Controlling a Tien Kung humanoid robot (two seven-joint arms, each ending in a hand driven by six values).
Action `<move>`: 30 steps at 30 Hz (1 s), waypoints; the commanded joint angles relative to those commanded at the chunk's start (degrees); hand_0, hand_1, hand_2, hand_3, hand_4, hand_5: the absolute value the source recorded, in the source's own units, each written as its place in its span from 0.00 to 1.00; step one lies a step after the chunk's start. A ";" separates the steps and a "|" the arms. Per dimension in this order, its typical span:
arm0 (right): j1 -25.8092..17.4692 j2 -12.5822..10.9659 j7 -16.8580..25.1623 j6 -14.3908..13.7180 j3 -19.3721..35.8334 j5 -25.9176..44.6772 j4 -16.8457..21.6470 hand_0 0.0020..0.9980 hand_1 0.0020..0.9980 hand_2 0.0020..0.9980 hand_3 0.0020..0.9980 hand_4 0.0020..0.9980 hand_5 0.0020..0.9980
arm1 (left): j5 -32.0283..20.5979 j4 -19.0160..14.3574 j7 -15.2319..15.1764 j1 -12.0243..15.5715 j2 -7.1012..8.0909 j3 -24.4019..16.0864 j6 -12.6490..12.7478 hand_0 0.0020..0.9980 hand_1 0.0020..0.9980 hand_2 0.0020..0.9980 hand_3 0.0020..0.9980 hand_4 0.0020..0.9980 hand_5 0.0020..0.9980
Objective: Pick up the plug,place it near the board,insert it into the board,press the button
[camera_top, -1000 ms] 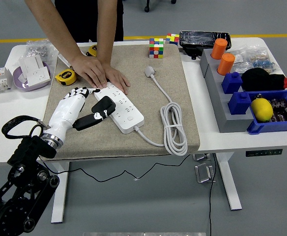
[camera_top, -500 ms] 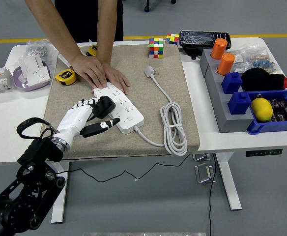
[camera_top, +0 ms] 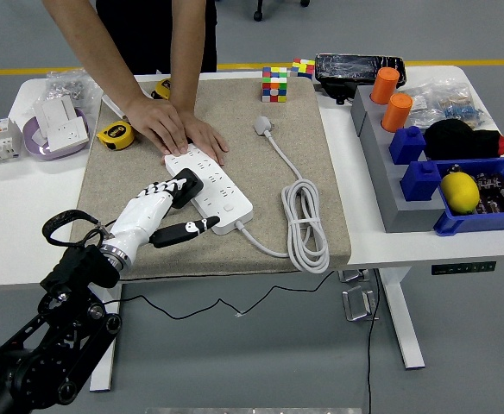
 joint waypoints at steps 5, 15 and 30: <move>0.08 -0.05 -0.01 -0.02 -0.17 0.12 -0.03 0.81 0.77 0.75 0.78 1.00 1.00 | 0.00 0.30 0.02 -0.98 -0.15 0.57 -0.19 1.00 1.00 1.00 1.00 1.00 1.00; 0.06 -0.09 0.03 -0.06 0.00 0.06 -0.04 0.81 0.77 0.75 0.78 1.00 1.00 | 0.00 1.17 0.12 -2.02 -0.31 1.88 -0.85 1.00 1.00 1.00 0.99 1.00 1.00; 0.25 -0.34 0.06 -0.17 -0.51 0.16 -0.05 0.81 0.77 0.75 0.78 1.00 1.00 | 0.00 3.41 0.26 -4.87 0.56 4.30 -1.97 1.00 1.00 1.00 0.99 1.00 1.00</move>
